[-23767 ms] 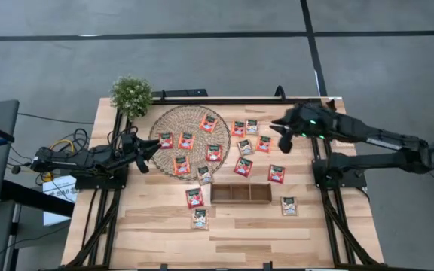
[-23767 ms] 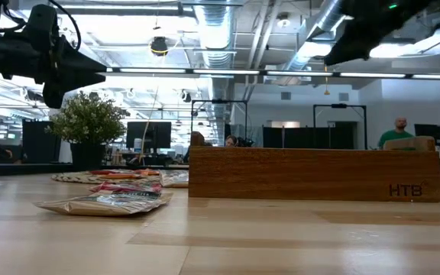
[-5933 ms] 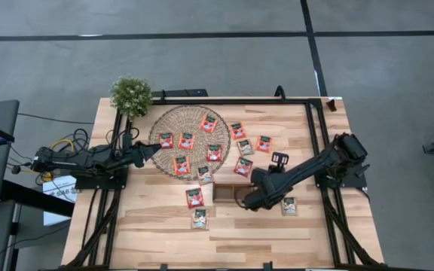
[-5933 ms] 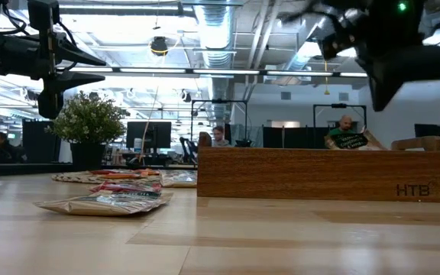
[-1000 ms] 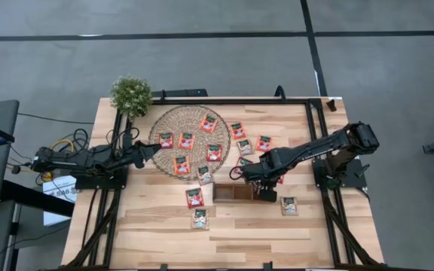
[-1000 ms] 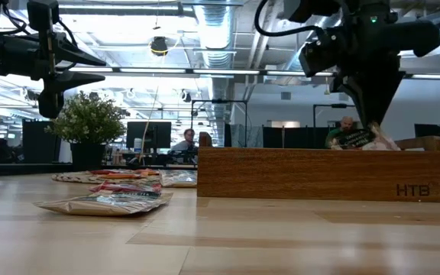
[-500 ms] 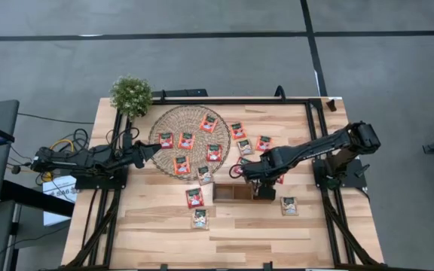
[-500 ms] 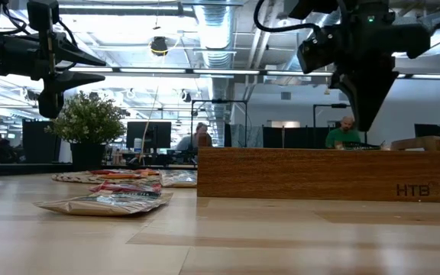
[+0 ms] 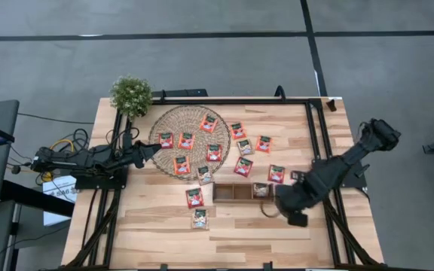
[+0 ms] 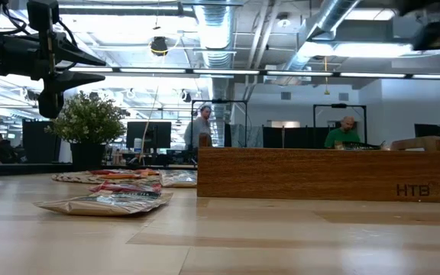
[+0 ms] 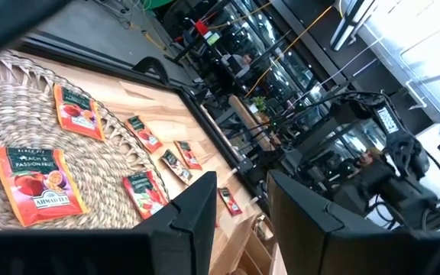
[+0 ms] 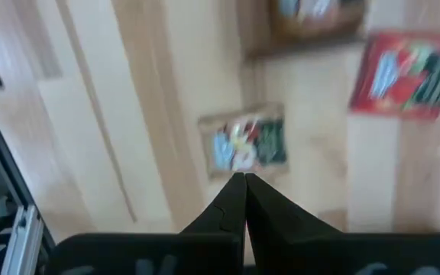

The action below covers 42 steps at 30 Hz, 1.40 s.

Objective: Pick & Place Tea
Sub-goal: Put the brown tea bag into the right slot of the wooden organizer

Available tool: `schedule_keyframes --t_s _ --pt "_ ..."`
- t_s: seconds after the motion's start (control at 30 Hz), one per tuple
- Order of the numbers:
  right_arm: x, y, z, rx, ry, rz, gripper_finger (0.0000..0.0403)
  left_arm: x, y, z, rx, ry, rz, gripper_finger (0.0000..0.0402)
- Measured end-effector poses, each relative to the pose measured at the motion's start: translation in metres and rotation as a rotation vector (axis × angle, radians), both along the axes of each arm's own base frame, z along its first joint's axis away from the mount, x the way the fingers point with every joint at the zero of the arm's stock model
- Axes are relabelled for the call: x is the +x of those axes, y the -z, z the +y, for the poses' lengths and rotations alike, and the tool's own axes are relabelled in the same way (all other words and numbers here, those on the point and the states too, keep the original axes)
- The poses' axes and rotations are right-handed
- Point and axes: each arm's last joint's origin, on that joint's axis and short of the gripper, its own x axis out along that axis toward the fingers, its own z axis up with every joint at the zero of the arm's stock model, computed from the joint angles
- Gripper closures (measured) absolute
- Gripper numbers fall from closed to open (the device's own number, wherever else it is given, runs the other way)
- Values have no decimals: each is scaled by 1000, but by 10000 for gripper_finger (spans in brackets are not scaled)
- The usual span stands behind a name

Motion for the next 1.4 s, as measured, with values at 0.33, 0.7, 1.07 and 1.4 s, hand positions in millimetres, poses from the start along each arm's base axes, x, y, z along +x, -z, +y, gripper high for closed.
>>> schedule_keyframes --t_s 0.33,0.7,1.07,1.4 --pt "-14 50 2 10 -15 -3 336 0 0 0 2 0 1 291" --pt "-8 79 -31 19 11 28 229 0 0 0 -2 0 -1 291" --pt "-15 102 -40 74 27 58 241 0 0 0 -1 0 -1 291" --pt "-21 115 -43 92 106 55 248 0 0 0 -1 0 0 291"
